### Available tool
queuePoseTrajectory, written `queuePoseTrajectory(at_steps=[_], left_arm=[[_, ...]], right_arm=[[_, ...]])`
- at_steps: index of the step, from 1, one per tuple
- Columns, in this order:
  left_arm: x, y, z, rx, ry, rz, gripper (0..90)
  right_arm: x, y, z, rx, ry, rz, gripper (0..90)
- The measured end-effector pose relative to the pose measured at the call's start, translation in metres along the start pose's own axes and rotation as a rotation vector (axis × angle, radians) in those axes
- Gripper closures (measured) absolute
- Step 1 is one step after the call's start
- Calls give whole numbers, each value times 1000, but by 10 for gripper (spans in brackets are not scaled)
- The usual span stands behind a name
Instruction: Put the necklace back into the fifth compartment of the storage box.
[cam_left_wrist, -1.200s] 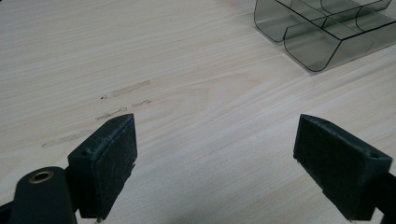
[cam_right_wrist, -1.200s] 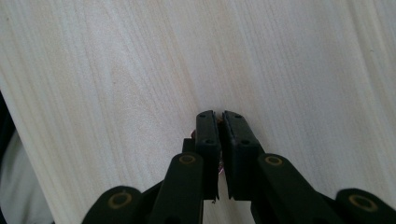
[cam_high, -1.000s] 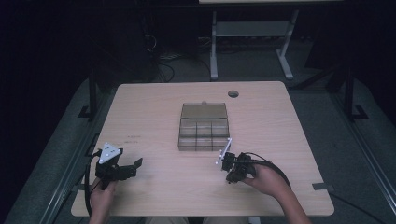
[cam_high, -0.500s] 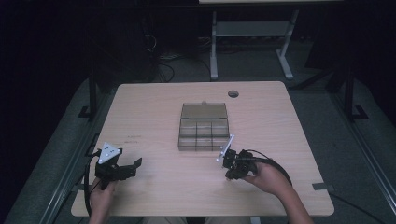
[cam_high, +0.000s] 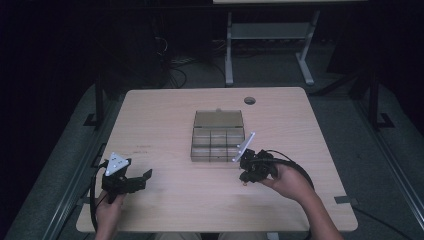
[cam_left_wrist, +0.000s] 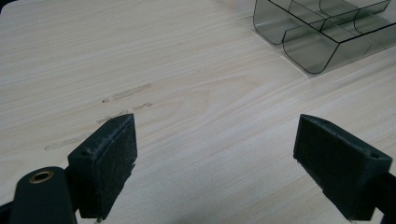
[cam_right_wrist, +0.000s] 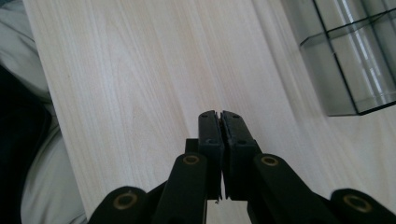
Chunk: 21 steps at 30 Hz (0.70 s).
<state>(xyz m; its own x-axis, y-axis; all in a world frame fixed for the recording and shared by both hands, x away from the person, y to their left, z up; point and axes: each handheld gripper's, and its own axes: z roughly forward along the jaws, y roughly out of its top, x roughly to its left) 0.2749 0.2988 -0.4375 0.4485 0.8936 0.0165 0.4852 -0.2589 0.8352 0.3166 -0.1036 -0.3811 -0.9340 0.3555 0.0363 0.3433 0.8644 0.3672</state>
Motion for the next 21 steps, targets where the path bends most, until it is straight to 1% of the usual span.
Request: queuePoseTrajectory(at_steps=[3, 7, 11, 15, 18, 21], left_arm=[[1, 0, -1, 0, 3, 6, 131], [0, 0, 0, -1, 6, 3, 131], [-1, 0, 0, 2, 9, 12, 131], [-1, 1, 1, 6, 8, 21, 131], [0, 1, 2, 7, 9, 14, 131], [0, 1, 2, 12, 8, 22, 131]], right_arm=[[-2, 3, -5, -13, 1, 4, 872], [-7, 6, -12, -31, 8, 9, 872], [-12, 12, -18, -47, 4, 10, 872], [-17, 19, -22, -53, 7, 11, 872], [-22, 24, -24, -50, 7, 10, 872], [-28, 32, -25, -54, 10, 8, 872]])
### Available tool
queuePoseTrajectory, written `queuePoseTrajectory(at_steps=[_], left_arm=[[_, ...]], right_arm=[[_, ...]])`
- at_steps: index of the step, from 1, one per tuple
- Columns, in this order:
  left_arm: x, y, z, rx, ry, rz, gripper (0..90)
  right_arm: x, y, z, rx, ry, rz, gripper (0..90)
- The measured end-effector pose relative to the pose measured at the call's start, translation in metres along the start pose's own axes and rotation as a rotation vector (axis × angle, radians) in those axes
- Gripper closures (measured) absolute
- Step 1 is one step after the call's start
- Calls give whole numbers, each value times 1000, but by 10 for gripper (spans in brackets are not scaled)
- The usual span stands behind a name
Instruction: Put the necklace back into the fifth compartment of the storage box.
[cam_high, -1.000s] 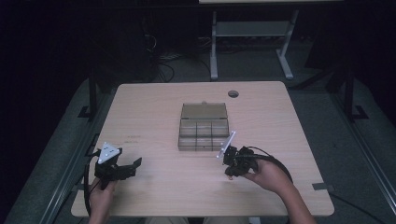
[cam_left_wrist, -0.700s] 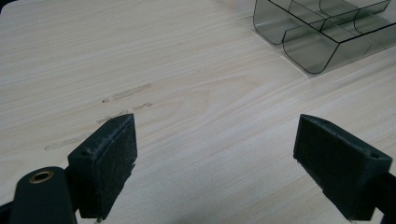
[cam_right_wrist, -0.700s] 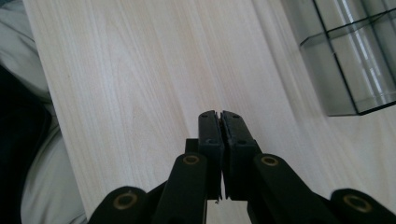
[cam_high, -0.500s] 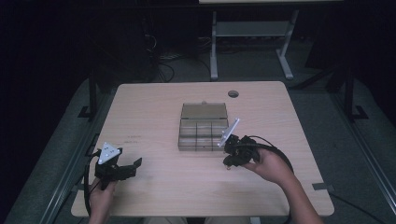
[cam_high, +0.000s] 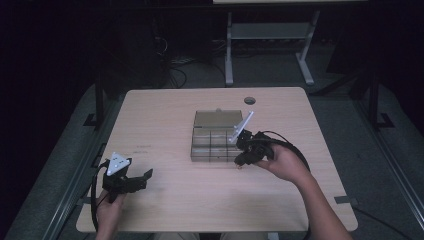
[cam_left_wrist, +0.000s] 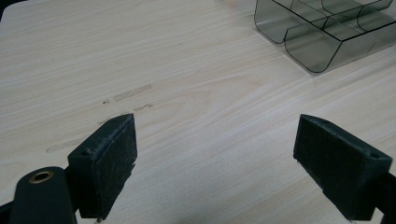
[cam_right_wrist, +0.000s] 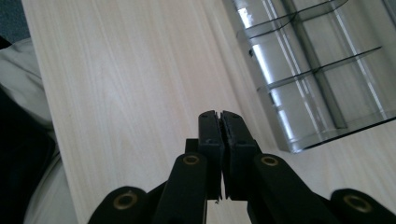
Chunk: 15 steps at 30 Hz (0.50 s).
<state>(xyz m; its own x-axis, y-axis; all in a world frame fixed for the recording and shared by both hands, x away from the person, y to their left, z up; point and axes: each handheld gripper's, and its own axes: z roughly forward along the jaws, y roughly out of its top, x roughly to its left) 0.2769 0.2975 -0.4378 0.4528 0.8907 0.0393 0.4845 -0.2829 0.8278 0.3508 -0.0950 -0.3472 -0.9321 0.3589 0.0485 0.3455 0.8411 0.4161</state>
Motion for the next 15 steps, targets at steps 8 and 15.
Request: queuePoseTrajectory(at_steps=[8, 15], left_arm=[[-1, -1, 1, -4, -3, -4, 131], [4, -1, -1, -7, 4, -16, 131]], right_arm=[[-11, 22, 0, 4, -6, -2, 872], [-18, 28, 2, 10, -8, 9, 872]])
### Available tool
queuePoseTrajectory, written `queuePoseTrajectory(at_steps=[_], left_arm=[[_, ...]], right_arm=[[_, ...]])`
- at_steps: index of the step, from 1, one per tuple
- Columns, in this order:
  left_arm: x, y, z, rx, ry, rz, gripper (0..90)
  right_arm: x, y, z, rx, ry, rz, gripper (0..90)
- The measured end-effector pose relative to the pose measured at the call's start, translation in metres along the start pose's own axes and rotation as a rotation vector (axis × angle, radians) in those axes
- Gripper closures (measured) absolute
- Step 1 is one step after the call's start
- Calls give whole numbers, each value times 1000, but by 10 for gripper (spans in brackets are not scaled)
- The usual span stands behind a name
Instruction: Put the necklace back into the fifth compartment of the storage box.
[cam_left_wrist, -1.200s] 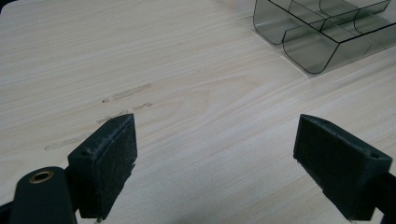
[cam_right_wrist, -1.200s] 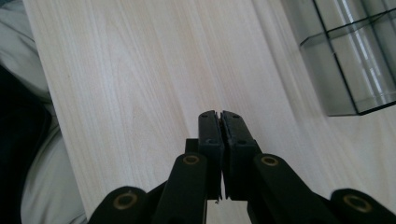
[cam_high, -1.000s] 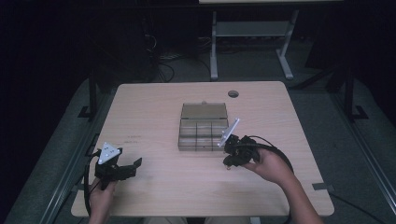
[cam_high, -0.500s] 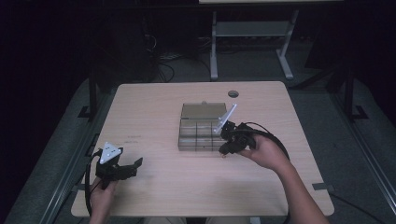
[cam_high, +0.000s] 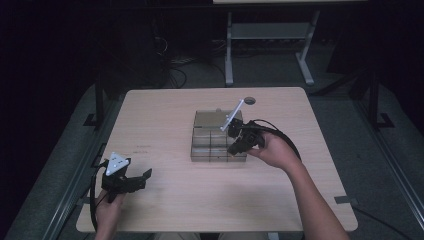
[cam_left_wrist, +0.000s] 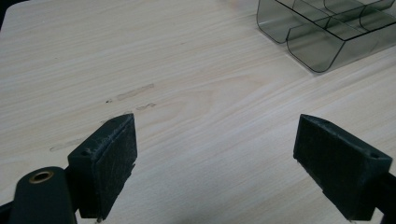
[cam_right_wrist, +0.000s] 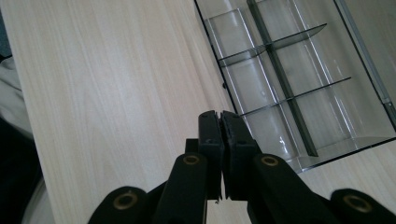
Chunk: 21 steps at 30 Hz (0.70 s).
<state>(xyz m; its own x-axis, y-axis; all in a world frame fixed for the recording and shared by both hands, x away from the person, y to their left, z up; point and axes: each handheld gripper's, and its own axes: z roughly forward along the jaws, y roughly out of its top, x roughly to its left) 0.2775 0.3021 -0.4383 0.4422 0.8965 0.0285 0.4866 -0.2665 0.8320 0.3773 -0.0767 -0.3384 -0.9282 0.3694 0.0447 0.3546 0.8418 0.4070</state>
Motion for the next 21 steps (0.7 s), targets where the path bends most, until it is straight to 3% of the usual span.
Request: queuePoseTrajectory(at_steps=[21], left_arm=[[-2, 0, 2, -1, -4, 3, 131]], right_arm=[[-13, 25, 10, 10, -7, -3, 872]])
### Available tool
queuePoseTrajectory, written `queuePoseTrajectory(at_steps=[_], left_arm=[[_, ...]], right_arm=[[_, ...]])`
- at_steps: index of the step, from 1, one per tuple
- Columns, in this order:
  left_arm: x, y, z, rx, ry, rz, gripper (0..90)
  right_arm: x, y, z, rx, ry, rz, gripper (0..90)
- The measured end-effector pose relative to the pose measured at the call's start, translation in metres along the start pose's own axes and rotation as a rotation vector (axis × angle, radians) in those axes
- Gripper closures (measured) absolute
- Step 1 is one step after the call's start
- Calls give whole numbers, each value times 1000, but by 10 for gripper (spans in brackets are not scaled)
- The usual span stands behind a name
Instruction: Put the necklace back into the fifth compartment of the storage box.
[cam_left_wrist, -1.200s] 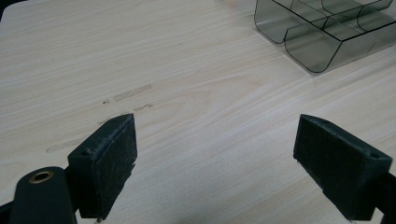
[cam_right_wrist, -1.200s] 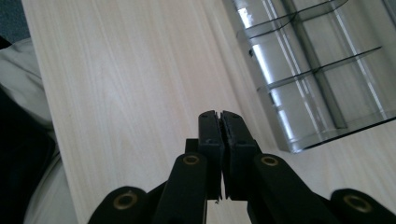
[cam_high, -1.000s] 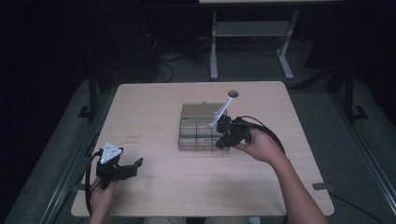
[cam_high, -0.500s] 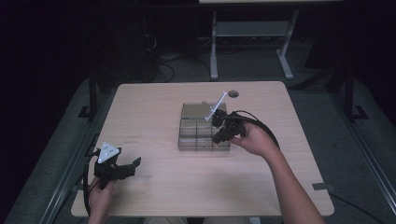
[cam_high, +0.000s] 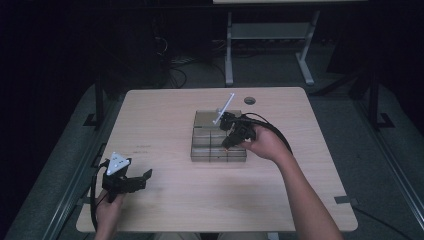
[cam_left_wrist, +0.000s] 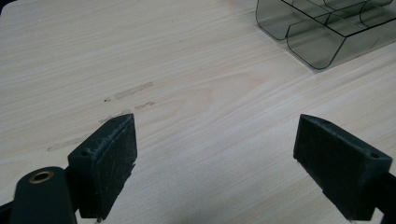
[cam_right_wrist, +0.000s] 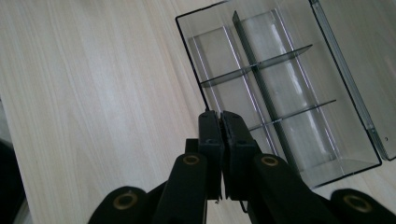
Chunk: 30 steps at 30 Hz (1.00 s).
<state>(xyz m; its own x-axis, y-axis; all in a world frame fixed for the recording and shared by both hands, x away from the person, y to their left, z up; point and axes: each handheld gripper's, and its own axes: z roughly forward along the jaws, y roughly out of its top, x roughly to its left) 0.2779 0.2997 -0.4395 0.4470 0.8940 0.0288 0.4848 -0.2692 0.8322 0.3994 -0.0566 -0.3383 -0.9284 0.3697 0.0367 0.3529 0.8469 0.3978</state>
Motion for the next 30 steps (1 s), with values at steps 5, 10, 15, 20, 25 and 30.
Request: queuePoseTrajectory(at_steps=[5, 10, 15, 20, 25, 30], left_arm=[[2, 0, -1, 5, 2, -4, 131], [0, 0, 0, 1, -2, 1, 131], [0, 0, 0, 2, 1, 3, 131], [1, 0, 0, 5, 4, 1, 131], [0, 0, 0, 5, -1, 6, 131], [-1, 0, 0, 6, -2, 9, 131]], right_arm=[[-2, 6, 2, 4, -2, 1, 872], [-5, 12, 6, 4, 1, 2, 872], [-10, 13, 12, 17, 5, 13, 872], [-16, 13, 19, 28, 10, 29, 872], [-21, 14, 26, 39, 12, 36, 872], [-24, 15, 30, 43, 17, 48, 872]])
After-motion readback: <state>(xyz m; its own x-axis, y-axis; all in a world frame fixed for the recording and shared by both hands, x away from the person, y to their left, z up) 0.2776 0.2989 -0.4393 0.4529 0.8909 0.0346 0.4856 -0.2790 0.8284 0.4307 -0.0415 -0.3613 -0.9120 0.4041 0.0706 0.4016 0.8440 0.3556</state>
